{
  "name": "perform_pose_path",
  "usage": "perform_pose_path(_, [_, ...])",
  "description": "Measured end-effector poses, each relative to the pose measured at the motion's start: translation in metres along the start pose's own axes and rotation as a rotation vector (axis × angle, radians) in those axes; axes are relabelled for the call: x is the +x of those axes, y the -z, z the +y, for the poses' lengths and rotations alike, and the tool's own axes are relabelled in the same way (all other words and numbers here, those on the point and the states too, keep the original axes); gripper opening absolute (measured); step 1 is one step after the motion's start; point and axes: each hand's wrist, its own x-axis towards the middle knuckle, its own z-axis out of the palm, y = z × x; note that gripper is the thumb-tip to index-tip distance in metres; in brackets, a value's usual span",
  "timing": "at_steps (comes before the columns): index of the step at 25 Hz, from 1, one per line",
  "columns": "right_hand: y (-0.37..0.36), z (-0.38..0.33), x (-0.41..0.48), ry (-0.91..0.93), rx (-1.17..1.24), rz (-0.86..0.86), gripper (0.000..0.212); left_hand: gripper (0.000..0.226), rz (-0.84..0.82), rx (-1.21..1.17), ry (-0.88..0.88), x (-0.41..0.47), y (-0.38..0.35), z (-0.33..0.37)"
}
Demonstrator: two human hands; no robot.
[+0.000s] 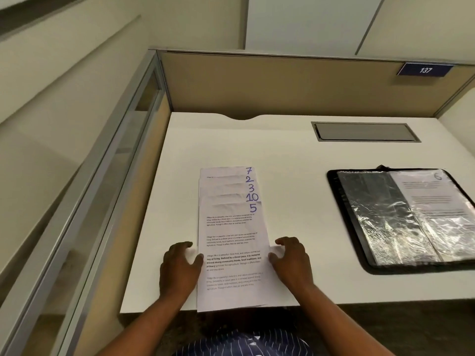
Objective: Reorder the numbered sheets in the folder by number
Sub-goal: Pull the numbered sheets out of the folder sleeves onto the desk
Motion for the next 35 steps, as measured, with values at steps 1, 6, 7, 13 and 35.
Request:
perform_pose_path(1, [0.0, 0.002, -0.004, 0.035, -0.054, 0.011, 0.051, 0.058, -0.009, 0.035, -0.041, -0.004, -0.001, 0.0])
perform_pose_path(6, [0.0, 0.013, -0.023, 0.109, -0.229, -0.033, 0.086, 0.081, -0.071, 0.225, -0.242, -0.021, -0.014, 0.002])
perform_pose_path(7, [0.002, 0.018, -0.027, 0.109, -0.251, -0.046, 0.089, 0.083, -0.086, 0.253, -0.276, -0.026, -0.017, 0.004])
perform_pose_path(13, [0.027, 0.064, -0.05, 0.11, -0.296, -0.043, 0.093, 0.089, -0.126, 0.355, -0.405, -0.059, -0.049, 0.039])
perform_pose_path(35, [0.221, 0.331, -0.027, 0.027, -0.249, -0.005, 0.093, 0.087, -0.244, 0.393, -0.561, -0.207, -0.262, 0.274])
